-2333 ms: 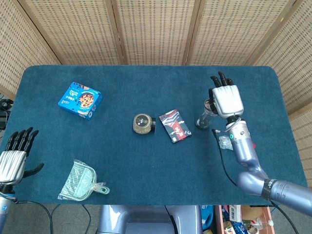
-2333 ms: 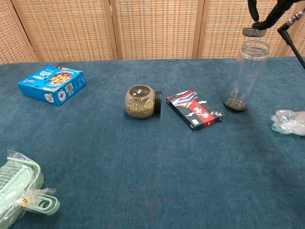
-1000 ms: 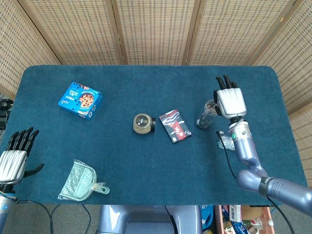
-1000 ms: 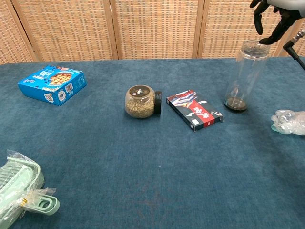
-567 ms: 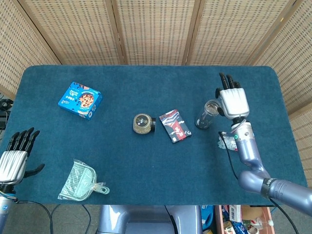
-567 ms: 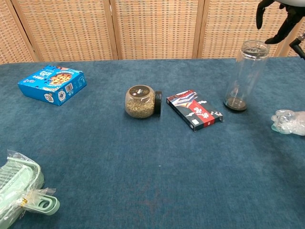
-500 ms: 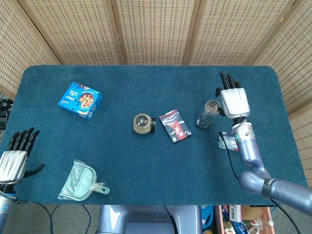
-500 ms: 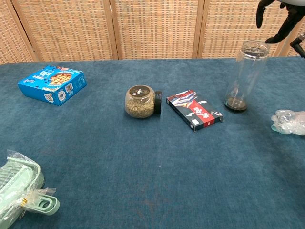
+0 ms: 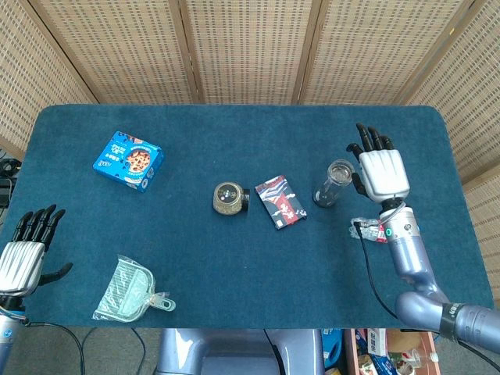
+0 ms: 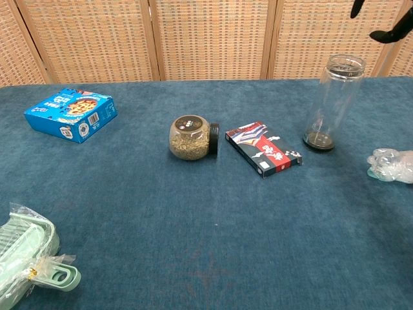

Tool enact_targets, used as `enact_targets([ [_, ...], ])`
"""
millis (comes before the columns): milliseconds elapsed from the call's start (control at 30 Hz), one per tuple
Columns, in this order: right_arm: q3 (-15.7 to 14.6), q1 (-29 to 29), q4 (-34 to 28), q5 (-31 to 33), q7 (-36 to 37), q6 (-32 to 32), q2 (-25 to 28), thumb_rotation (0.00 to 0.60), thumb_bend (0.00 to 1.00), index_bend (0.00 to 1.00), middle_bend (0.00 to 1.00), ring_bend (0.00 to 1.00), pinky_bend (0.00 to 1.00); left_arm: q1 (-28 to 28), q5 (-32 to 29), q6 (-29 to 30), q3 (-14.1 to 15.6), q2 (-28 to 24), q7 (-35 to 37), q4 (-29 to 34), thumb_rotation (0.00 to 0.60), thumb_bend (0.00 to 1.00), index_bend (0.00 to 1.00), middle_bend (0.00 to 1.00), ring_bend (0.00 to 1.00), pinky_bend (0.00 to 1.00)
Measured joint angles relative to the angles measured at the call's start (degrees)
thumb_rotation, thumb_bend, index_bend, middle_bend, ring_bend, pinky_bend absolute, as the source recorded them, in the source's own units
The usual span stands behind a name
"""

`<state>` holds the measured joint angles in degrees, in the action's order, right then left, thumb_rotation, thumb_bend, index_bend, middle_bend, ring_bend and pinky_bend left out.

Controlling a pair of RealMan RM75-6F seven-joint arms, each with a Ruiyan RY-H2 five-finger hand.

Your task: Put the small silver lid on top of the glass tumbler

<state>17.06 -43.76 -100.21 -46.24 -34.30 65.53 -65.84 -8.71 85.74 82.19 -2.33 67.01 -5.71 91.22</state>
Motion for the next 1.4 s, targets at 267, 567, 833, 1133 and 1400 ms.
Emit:
enact_targets([
  [267, -2.0, 2.3, -2.5, -1.3, 3.4, -0.2, 1.2, 0.6, 0.91, 0.3, 0.0, 0.0, 0.2, 0.0, 0.9, 0.4, 0.3, 0.0, 0.1, 0.2, 0.6, 0.21, 0.0, 0.0, 0.0, 0.0],
  [567, -2.7, 2.8, -2.5, -1.1, 4.5, -0.9, 1.0, 0.6, 0.94, 0.28, 0.0, 0.0, 0.2, 0.2, 1.6, 1.0, 0.5, 0.0, -0.3, 0.5, 0.6, 0.21, 0.0, 0.0, 0.0, 0.0],
  [833, -2.8, 2.4, -1.7, -0.7, 4.4, -1.0, 0.3, 0.6, 0.94, 0.28, 0.0, 0.0, 0.2, 0.2, 1.6, 1.0, 0.5, 0.0, -0.4, 0.5, 0.6, 0.21, 0.0, 0.0, 0.0, 0.0],
  [1133, -3.3, 1.9, -0.5, 0.5, 4.0, -2.0, -0.5, 0.6, 0.94, 0.28, 0.0, 0.0, 0.2, 0.1, 1.5, 0.8, 0.5, 0.1, -0.4, 0.4, 0.6, 0.21, 0.0, 0.0, 0.0, 0.0],
  [1400, -3.5, 1.3, -0.3, 1.7, 3.5, -2.9, -0.6, 0.6, 0.94, 0.28, 0.0, 0.0, 0.2, 0.0, 1.4, 0.6, 0.5, 0.2, -0.6, 0.4, 0.6, 0.21, 0.0, 0.0, 0.0, 0.0],
])
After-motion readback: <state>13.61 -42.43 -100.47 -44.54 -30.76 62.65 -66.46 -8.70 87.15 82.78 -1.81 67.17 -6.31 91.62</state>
